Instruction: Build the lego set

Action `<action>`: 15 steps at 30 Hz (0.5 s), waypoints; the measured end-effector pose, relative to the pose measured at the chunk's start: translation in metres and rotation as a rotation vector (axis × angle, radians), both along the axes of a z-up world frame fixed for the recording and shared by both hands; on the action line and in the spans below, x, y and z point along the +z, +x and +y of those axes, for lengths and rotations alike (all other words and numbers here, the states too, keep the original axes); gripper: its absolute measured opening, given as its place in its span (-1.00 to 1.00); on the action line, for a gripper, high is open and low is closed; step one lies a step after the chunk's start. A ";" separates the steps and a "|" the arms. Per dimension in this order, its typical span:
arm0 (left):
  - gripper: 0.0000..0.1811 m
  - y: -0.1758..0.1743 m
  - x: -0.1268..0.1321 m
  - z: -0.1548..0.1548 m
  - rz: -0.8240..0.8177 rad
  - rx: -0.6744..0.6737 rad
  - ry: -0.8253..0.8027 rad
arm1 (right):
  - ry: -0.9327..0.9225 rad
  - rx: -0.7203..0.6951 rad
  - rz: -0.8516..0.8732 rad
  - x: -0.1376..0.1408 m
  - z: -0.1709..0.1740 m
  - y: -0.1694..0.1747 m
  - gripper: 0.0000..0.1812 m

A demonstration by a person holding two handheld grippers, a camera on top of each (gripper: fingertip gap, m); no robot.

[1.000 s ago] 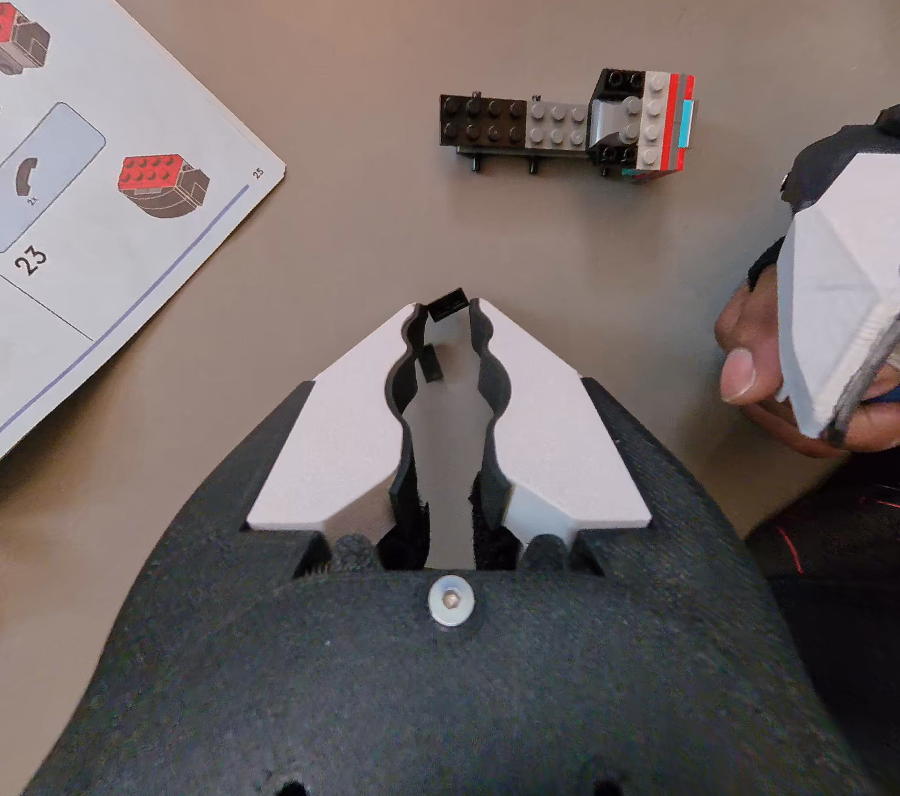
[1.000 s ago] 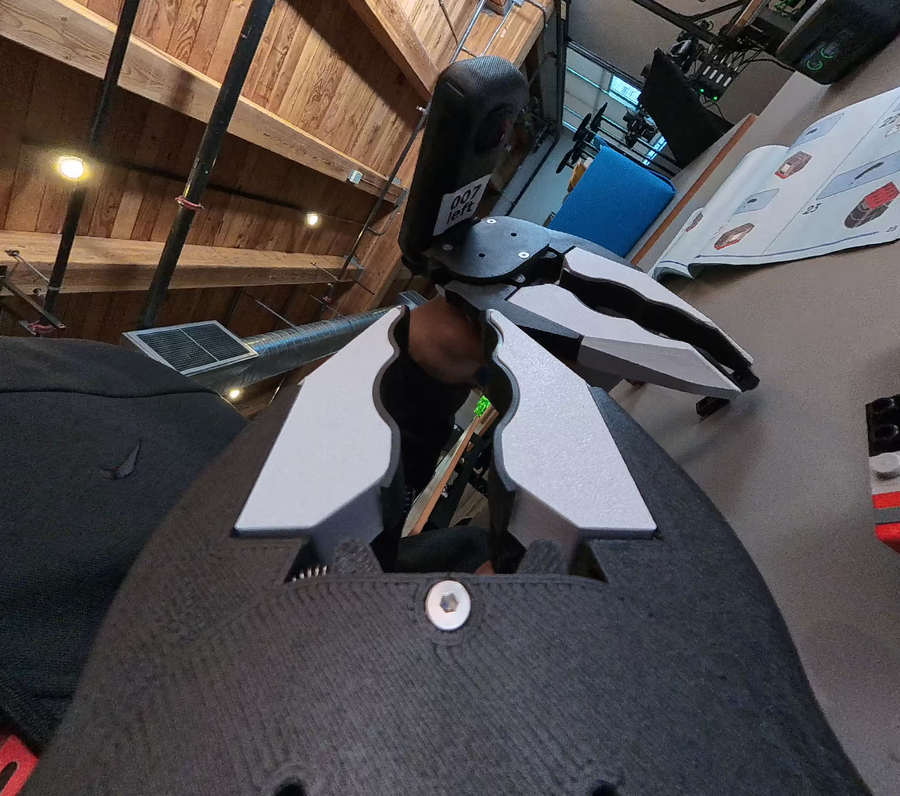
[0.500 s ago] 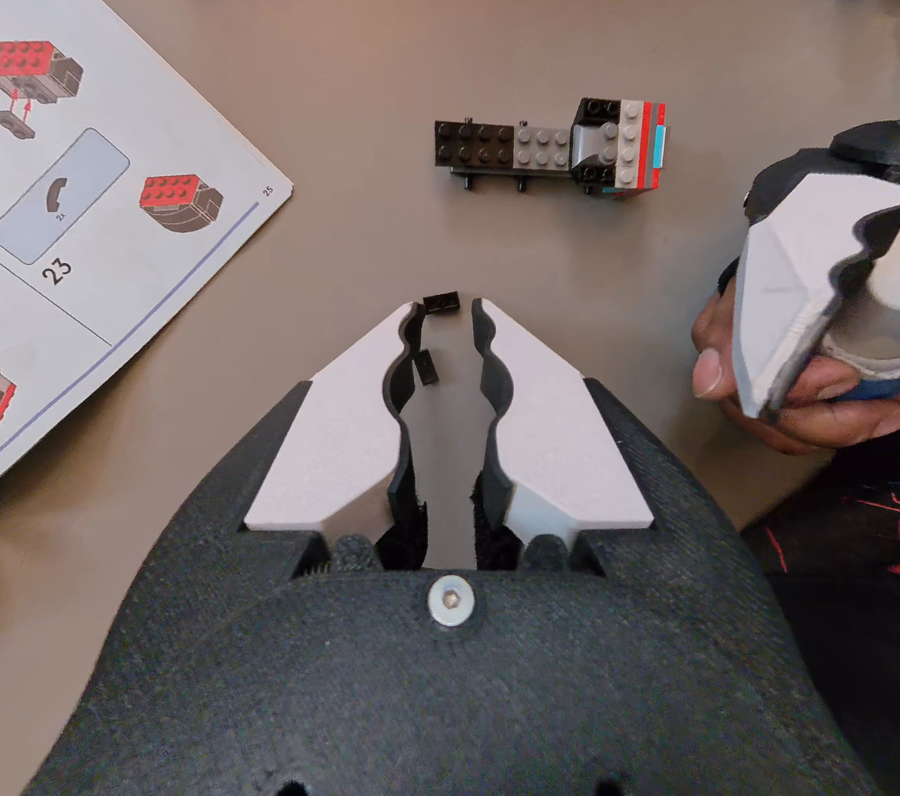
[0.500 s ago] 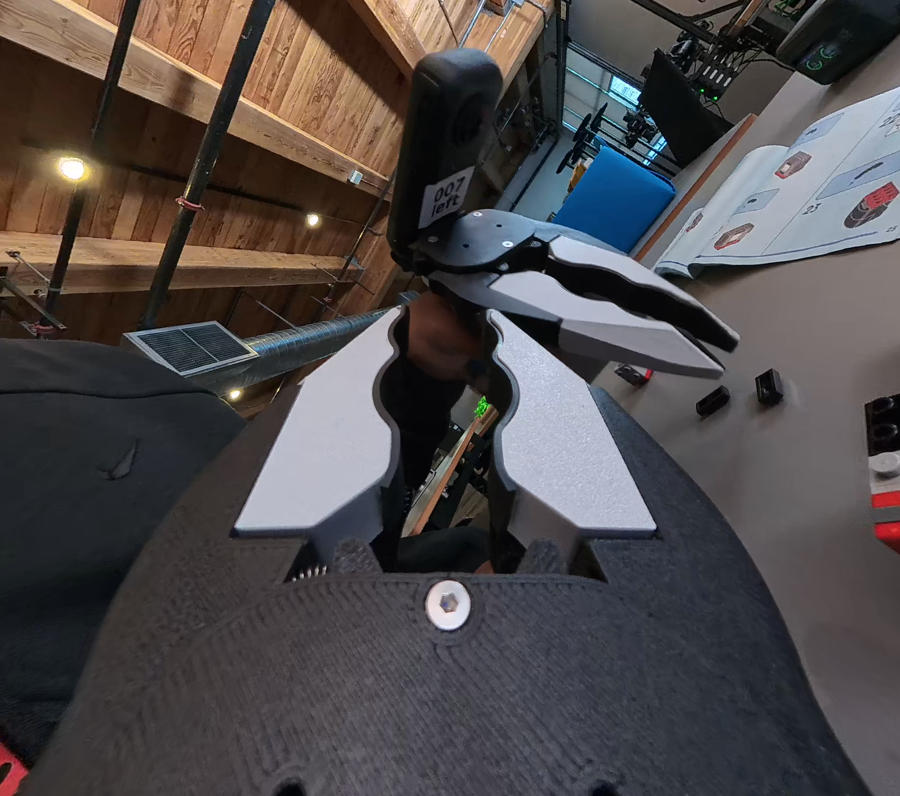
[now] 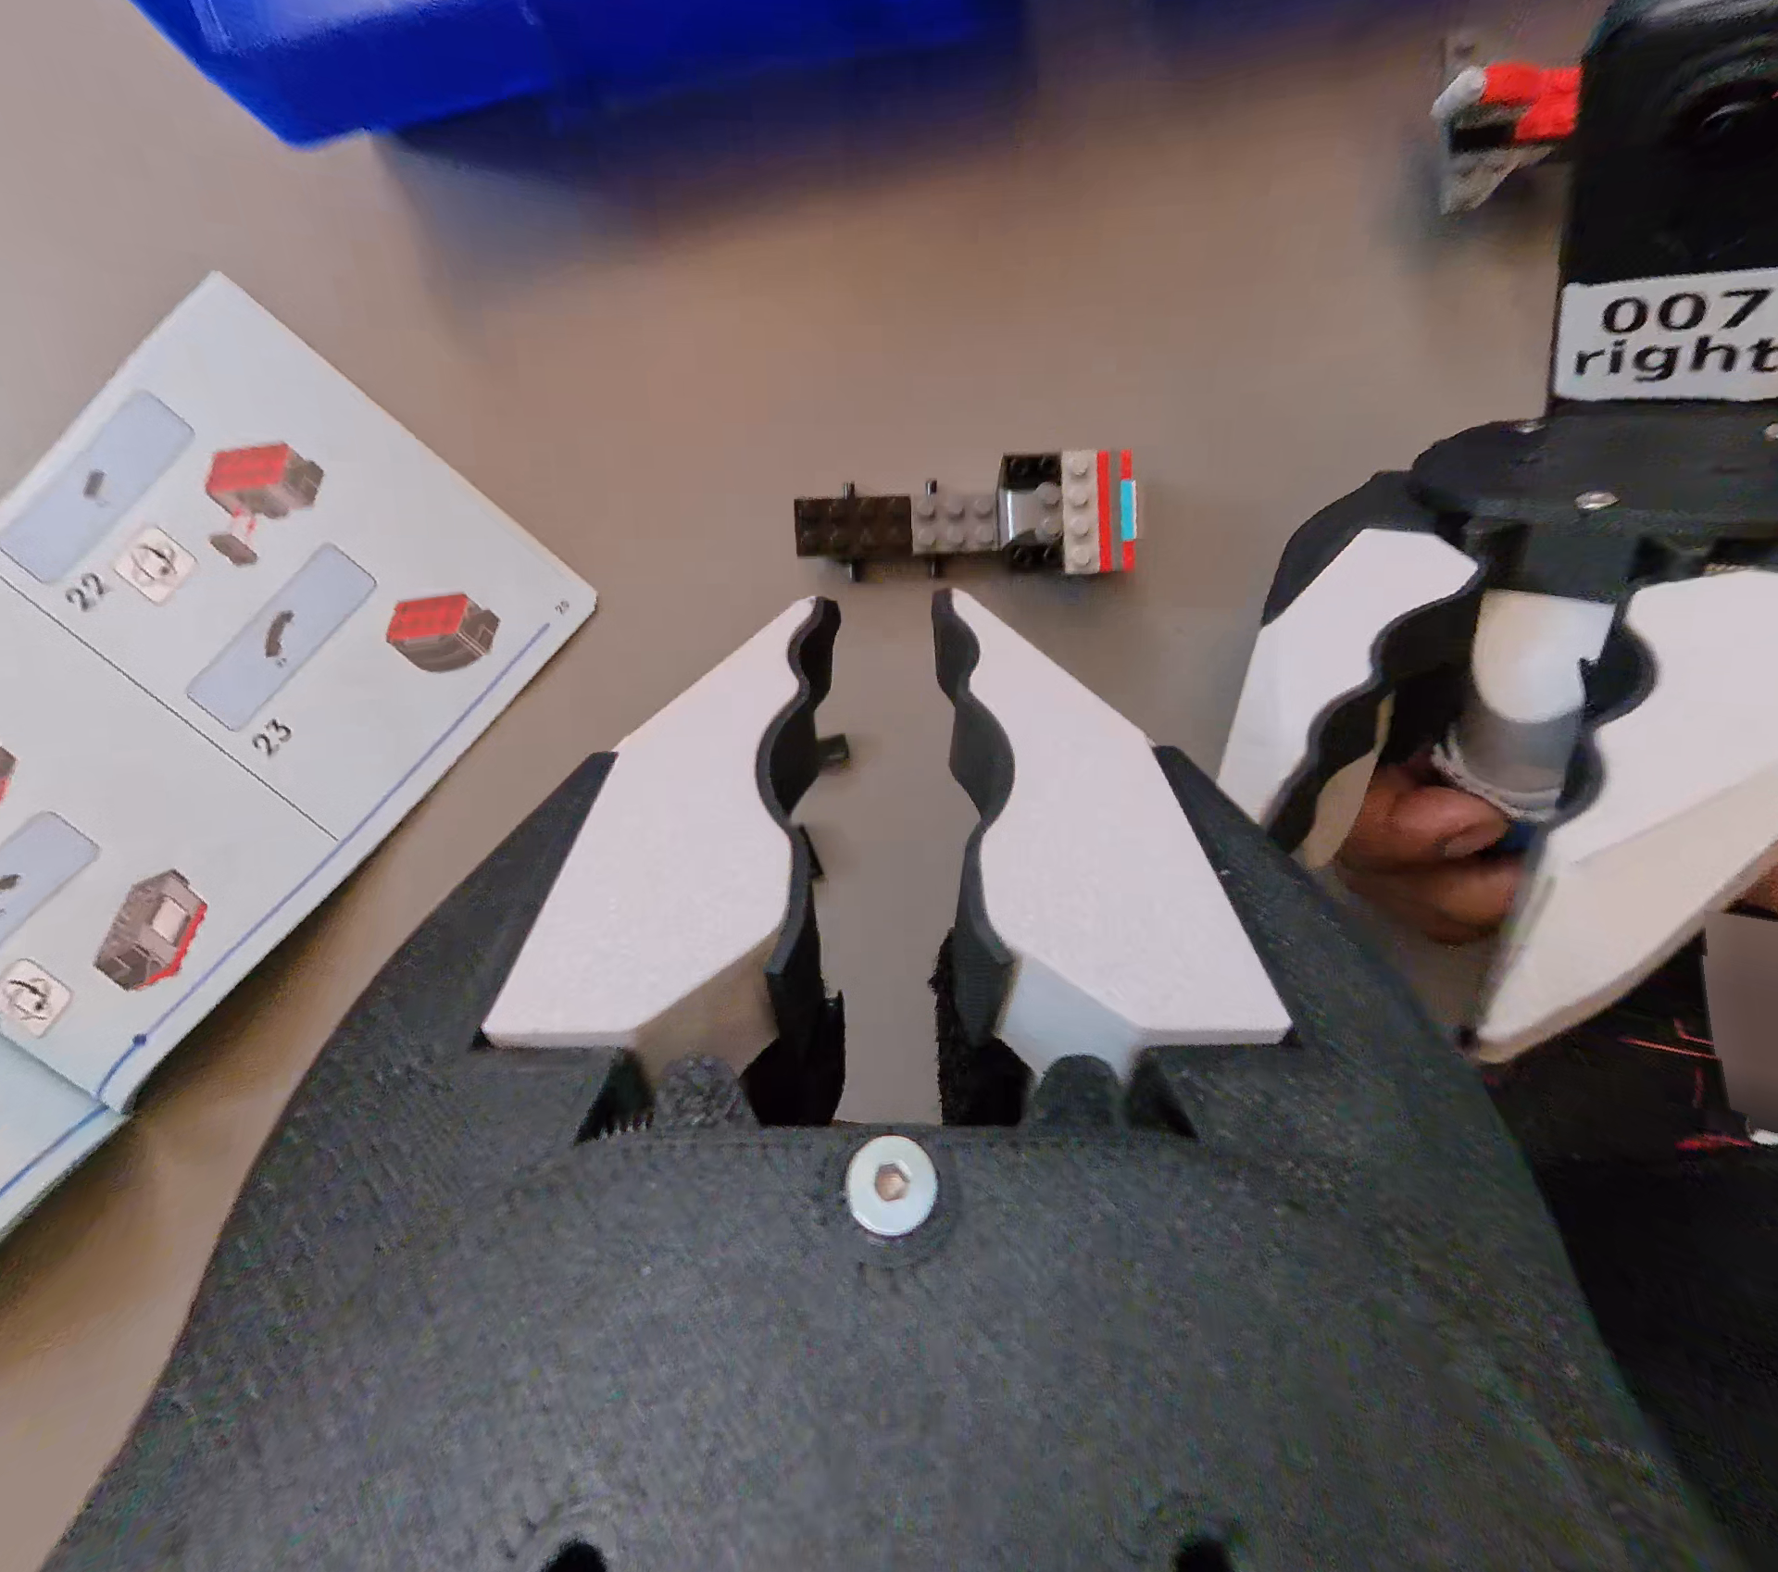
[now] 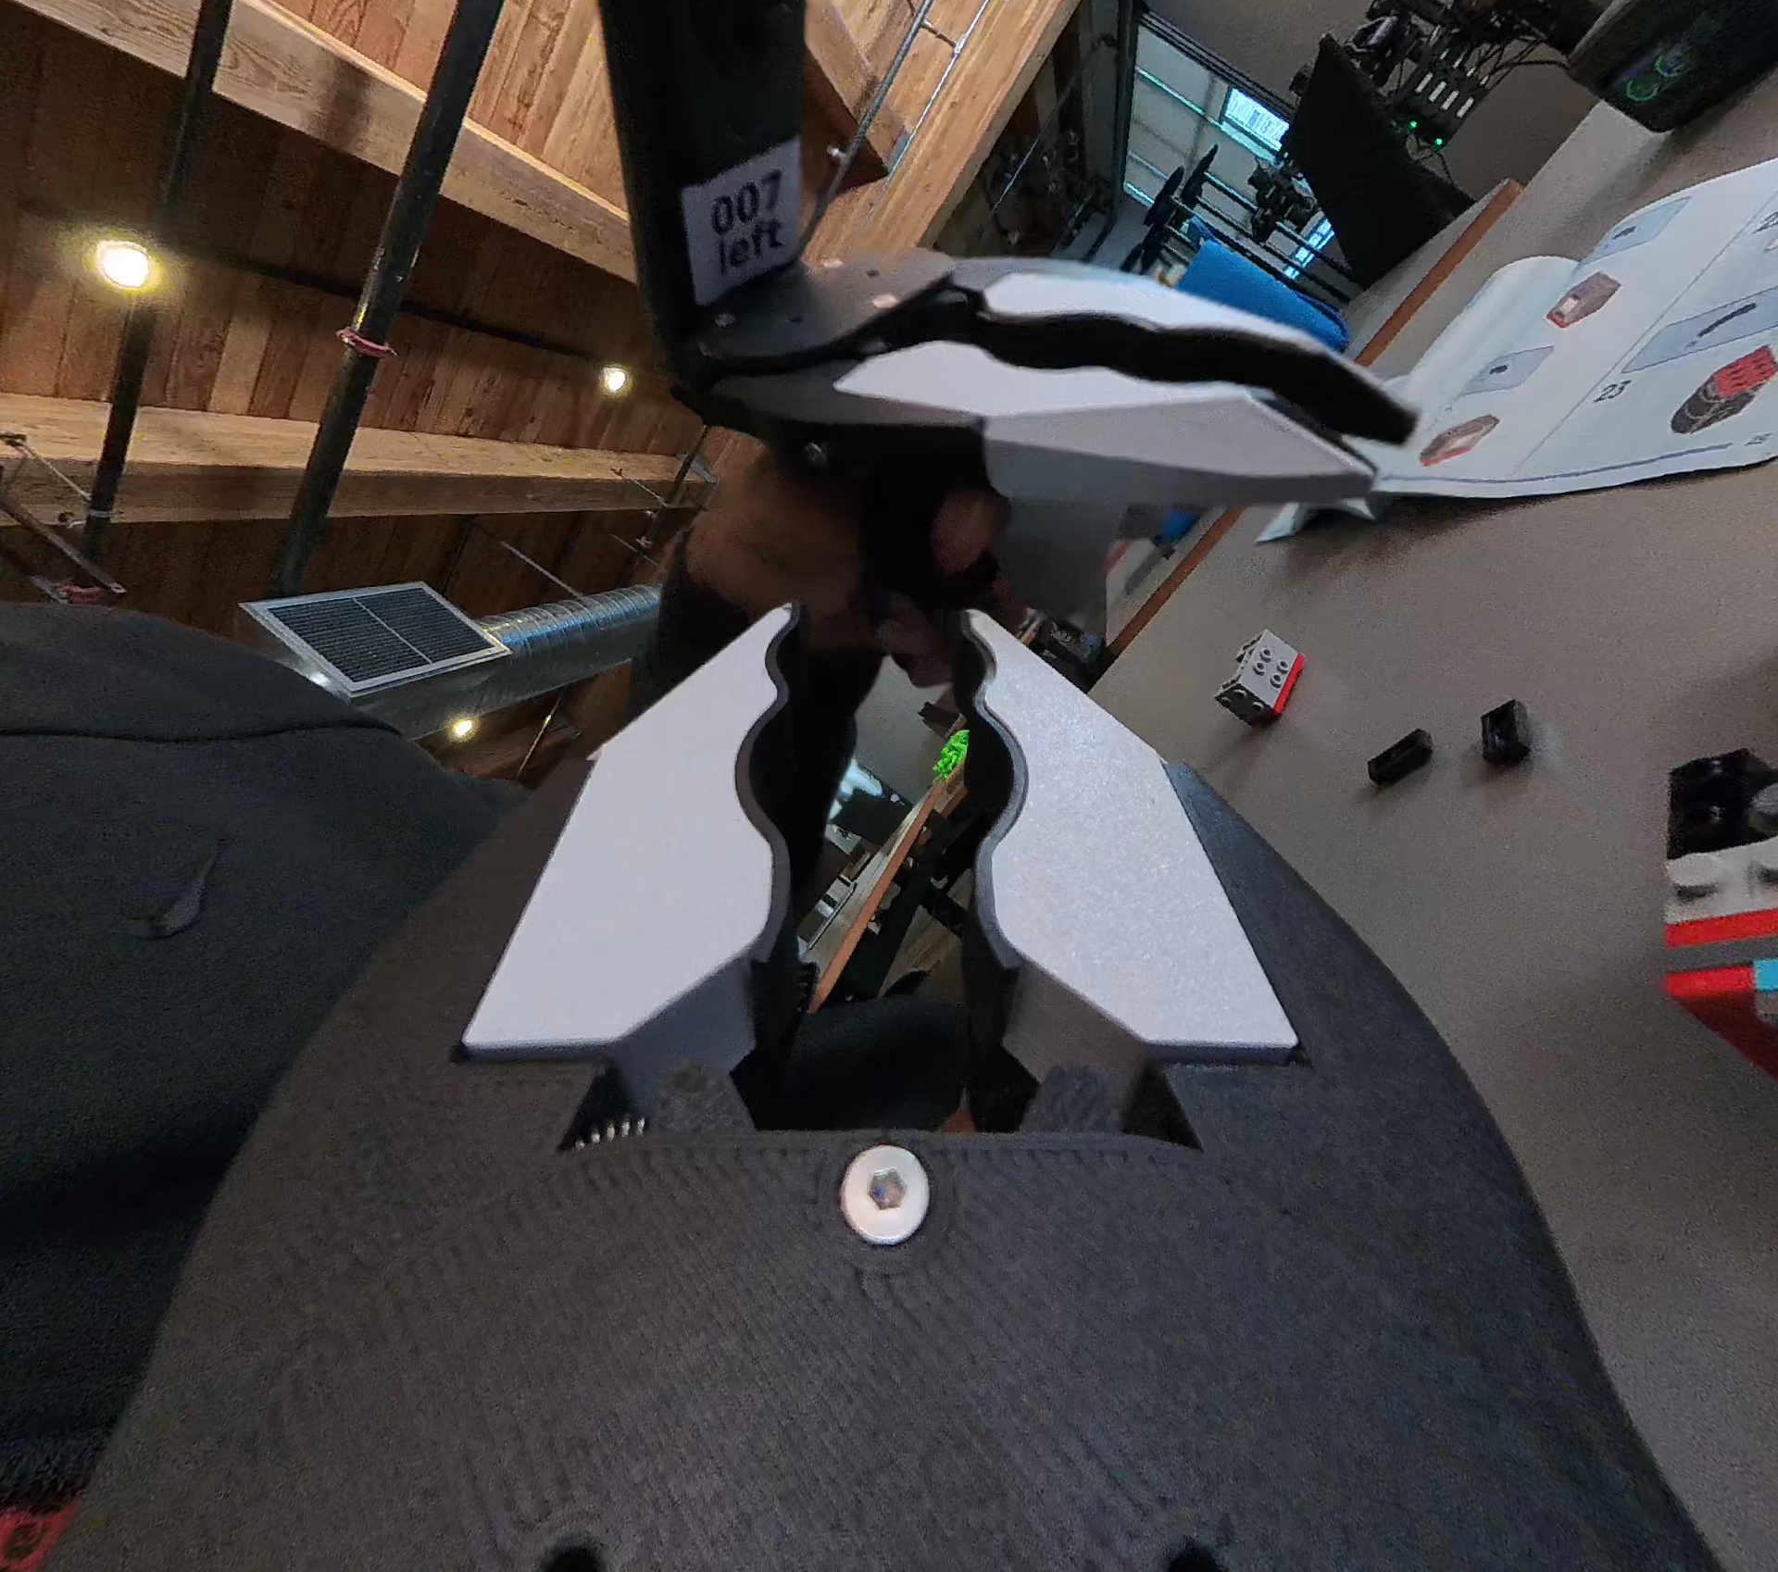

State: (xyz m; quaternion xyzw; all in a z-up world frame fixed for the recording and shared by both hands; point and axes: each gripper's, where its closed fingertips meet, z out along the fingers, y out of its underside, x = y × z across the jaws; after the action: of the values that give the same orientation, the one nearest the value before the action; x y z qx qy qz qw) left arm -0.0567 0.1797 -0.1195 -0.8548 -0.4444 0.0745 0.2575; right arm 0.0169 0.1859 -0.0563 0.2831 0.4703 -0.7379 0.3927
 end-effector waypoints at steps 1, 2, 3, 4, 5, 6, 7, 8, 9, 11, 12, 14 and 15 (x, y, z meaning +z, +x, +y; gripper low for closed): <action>-0.76 -0.003 0.006 0.004 0.017 -0.007 -0.001 | 0.005 0.000 -0.001 -0.001 0.001 -0.001 -0.68; -0.76 -0.007 0.013 0.008 0.037 -0.021 -0.001 | 0.009 0.002 -0.003 -0.001 0.002 -0.001 -0.68; -0.76 -0.011 0.022 0.015 0.059 -0.043 0.001 | 0.012 0.005 -0.006 -0.002 0.003 -0.001 -0.68; -0.76 -0.016 0.033 0.024 0.084 -0.073 0.002 | 0.017 0.010 -0.009 -0.002 0.003 -0.001 -0.68; -0.76 -0.022 0.045 0.036 0.114 -0.111 0.000 | 0.022 0.017 -0.010 -0.003 0.003 0.000 -0.68; -0.76 -0.029 0.058 0.050 0.148 -0.158 0.000 | 0.028 0.025 -0.009 -0.004 0.002 0.001 -0.68; -0.76 -0.036 0.073 0.069 0.184 -0.217 0.006 | 0.036 0.033 -0.005 -0.004 0.001 0.002 -0.68; -0.76 -0.042 0.088 0.093 0.217 -0.287 0.021 | 0.044 0.040 -0.001 -0.005 -0.001 0.004 -0.68; -0.76 -0.045 0.103 0.120 0.243 -0.362 0.045 | 0.051 0.045 0.002 -0.006 -0.002 0.005 -0.68; -0.76 -0.039 0.123 0.187 0.234 -0.539 0.135 | 0.063 0.044 0.000 -0.008 -0.004 0.004 -0.68; -0.76 -0.030 0.128 0.224 0.203 -0.637 0.190 | 0.069 0.041 -0.007 -0.009 -0.005 0.003 -0.68; -0.76 -0.014 0.127 0.291 0.150 -0.813 0.236 | 0.069 0.039 -0.019 -0.010 -0.006 0.001 -0.68; -0.76 -0.010 0.120 0.320 0.136 -0.882 0.217 | 0.075 0.041 -0.020 -0.010 -0.007 0.001 -0.68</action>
State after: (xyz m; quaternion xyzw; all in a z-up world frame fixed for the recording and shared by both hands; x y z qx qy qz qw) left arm -0.0663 0.5000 0.0001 -0.9235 -0.0253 -0.0334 0.3812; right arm 0.0184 0.1792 -0.0667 0.2953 0.4994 -0.7088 0.4014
